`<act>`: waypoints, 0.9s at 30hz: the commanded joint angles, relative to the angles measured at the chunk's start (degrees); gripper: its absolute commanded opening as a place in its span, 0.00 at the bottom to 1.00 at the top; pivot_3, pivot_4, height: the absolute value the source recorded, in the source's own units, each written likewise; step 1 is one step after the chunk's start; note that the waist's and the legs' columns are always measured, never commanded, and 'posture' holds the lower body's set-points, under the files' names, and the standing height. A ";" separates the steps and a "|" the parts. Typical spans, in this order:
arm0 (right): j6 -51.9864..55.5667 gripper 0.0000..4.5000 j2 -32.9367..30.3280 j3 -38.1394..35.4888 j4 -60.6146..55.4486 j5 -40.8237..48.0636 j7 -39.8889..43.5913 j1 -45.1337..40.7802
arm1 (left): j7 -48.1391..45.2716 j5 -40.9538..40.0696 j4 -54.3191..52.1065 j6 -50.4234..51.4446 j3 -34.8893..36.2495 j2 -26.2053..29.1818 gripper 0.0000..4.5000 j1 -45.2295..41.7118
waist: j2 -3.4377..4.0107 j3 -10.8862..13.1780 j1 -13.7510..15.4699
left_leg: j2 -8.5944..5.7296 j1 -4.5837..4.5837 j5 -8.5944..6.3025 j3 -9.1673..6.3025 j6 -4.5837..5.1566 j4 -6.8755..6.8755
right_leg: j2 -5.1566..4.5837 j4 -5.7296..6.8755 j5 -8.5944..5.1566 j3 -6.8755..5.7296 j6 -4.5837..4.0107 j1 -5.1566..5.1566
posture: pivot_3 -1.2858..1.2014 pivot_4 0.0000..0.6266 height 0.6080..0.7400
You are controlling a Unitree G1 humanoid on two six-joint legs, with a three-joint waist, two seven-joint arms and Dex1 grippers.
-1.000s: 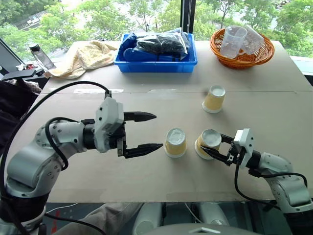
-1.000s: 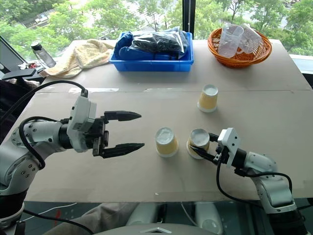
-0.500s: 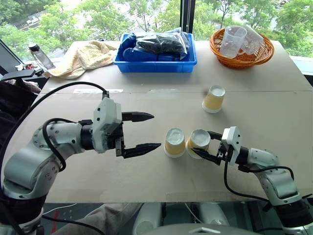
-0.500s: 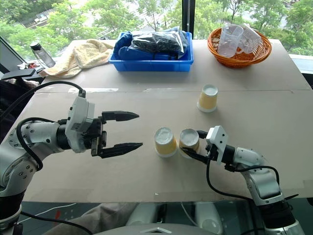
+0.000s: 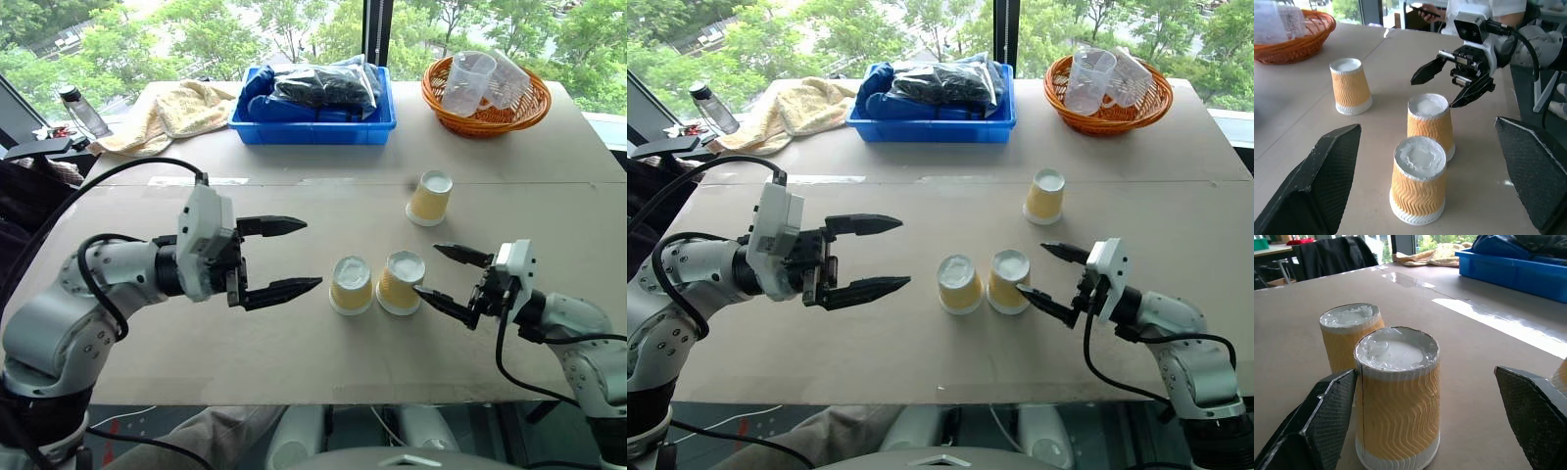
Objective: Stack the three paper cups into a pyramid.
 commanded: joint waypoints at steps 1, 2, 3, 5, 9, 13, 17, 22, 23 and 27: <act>3.05 0.99 2.91 -3.86 -1.08 5.07 -6.28 -5.88 | 3.05 -2.09 0.95 -0.45 2.17 -1.56 1.00 -2.77 | 0.00 0.00 -0.29 | 0.00 0.01 0.00 0.00 0.00 0.00 | 0.01 0.01 0.00 0.00 0.00 0.00 | 0.52 0.24 1.00; 2.80 0.99 4.07 -4.04 0.00 4.65 -7.68 -7.80 | 3.43 -1.20 1.20 -0.54 1.60 -1.67 1.00 -3.14 | 0.00 0.00 -0.39 | 0.00 0.05 0.00 0.01 0.00 0.00 | 0.02 0.03 0.00 0.03 0.00 0.01 | 0.52 0.24 1.00; 2.92 0.99 5.08 -3.88 1.51 3.47 -9.55 -9.83 | 3.59 -0.83 1.33 -0.51 1.25 -1.72 1.00 -3.37 | 0.00 0.00 -0.41 | 0.00 0.05 0.00 0.02 -0.01 -0.01 | 0.03 0.04 0.00 0.04 0.00 0.00 | 0.52 0.24 1.00; 2.71 0.99 6.28 -3.38 4.21 1.67 -11.18 -12.69 | 3.75 -0.84 1.53 -0.48 0.96 -1.74 1.00 -3.62 | 0.00 0.01 -0.30 | 0.00 0.01 0.01 0.01 -0.01 -0.01 | 0.04 0.01 0.00 0.02 0.00 -0.02 | 0.52 0.24 1.00; -2.46 0.99 6.98 -1.53 14.23 -5.90 -12.19 -18.85 | 4.05 -0.74 1.33 -0.49 1.07 -1.38 1.00 -3.37 | 0.00 0.01 -0.11 | -0.04 -0.06 0.00 0.04 -0.01 -0.01 | 0.00 -0.07 0.00 0.03 0.00 -0.06 | 0.52 0.24 1.00; -7.29 0.99 7.71 0.86 25.72 -13.40 -14.18 -24.89 | 3.90 -0.60 1.56 -0.59 1.83 -0.77 1.00 -2.69 | 0.00 0.01 -0.21 | -0.04 -0.04 0.01 0.04 -0.02 -0.01 | 0.01 -0.03 0.00 0.02 0.00 -0.07 | 0.52 0.24 1.00; -12.09 0.99 9.33 1.81 35.23 -16.70 -13.63 -29.72 | 3.38 -0.02 2.17 -0.85 1.91 -0.30 1.00 -2.30 | 0.02 0.02 -0.57 | -0.04 -0.04 0.01 0.07 -0.02 -0.01 | 0.02 -0.02 0.00 0.04 0.00 -0.08 | 0.52 0.24 1.00; -14.25 0.99 11.46 2.57 43.83 -17.94 -11.68 -33.69 | 2.88 0.55 1.92 -1.10 1.93 0.11 1.00 -1.57 | 0.02 0.02 -1.32 | -0.03 -0.06 0.01 0.07 -0.02 -0.02 | 0.01 -0.03 0.00 0.04 0.00 -0.09 | 0.52 0.24 1.00; -14.62 0.99 11.91 2.31 45.16 -17.84 -11.64 -34.41 | 2.88 0.58 1.86 -1.11 1.92 0.10 1.00 -1.49 | 0.02 0.03 -1.40 | -0.03 -0.06 0.01 0.06 -0.02 -0.02 | 0.01 -0.03 0.00 0.04 0.00 -0.09 | 0.52 0.24 1.00; -15.26 0.99 12.79 1.34 49.32 -17.55 -11.68 -36.49 | 2.87 0.68 1.67 -1.16 1.93 0.09 1.00 -1.23 | 0.03 0.03 -1.55 | -0.03 -0.05 0.01 0.06 -0.02 -0.02 | 0.01 -0.02 0.00 0.04 0.00 -0.09 | 0.52 0.24 1.00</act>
